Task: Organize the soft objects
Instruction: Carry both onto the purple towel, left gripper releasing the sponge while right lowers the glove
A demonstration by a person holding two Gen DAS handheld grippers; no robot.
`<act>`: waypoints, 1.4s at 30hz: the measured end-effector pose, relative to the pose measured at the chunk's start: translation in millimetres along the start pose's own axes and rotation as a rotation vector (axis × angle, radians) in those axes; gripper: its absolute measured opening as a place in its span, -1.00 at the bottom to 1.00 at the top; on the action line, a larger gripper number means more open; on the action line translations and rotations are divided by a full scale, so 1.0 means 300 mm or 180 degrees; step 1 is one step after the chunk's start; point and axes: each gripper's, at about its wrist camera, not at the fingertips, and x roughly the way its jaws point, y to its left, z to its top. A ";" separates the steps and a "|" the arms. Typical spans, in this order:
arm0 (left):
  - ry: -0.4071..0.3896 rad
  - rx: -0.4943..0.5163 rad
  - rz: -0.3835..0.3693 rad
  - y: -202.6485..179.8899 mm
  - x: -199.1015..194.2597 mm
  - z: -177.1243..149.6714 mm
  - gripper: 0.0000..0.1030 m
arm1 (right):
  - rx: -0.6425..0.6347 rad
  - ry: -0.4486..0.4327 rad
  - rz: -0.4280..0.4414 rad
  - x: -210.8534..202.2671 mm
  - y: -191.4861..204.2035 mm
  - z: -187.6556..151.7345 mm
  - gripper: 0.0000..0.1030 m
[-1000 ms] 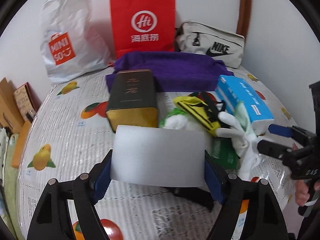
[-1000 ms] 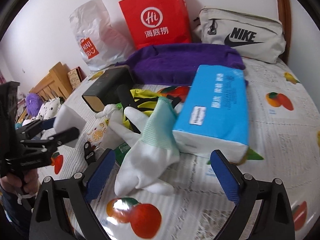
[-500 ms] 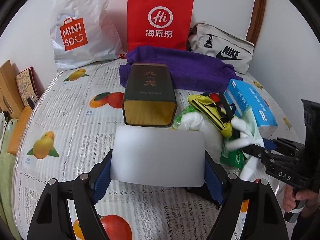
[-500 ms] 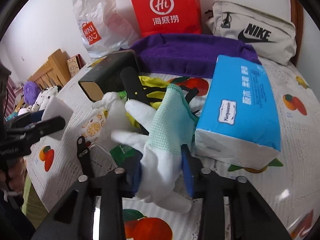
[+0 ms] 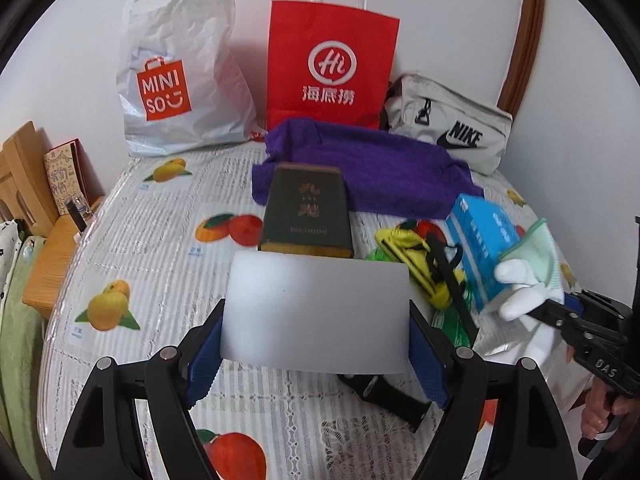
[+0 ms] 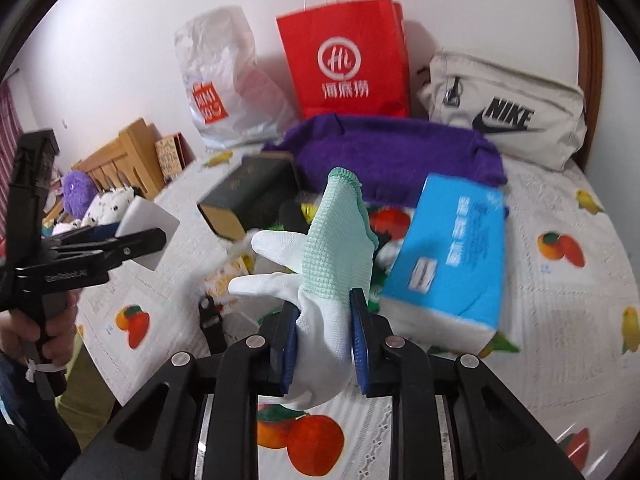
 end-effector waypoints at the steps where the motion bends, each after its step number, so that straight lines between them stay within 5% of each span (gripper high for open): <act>1: -0.0018 -0.0014 0.0009 0.000 -0.006 0.013 0.55 | -0.0003 -0.0032 -0.0033 -0.015 -0.005 0.016 -0.54; 21: -0.0106 0.0034 0.0095 -0.056 0.072 0.329 0.55 | 0.0062 -0.0266 -0.0247 0.017 -0.230 0.354 -0.54; 42: 0.0253 0.0045 0.0065 -0.026 0.481 0.557 0.55 | 0.0039 0.0121 -0.0456 0.430 -0.465 0.586 -0.54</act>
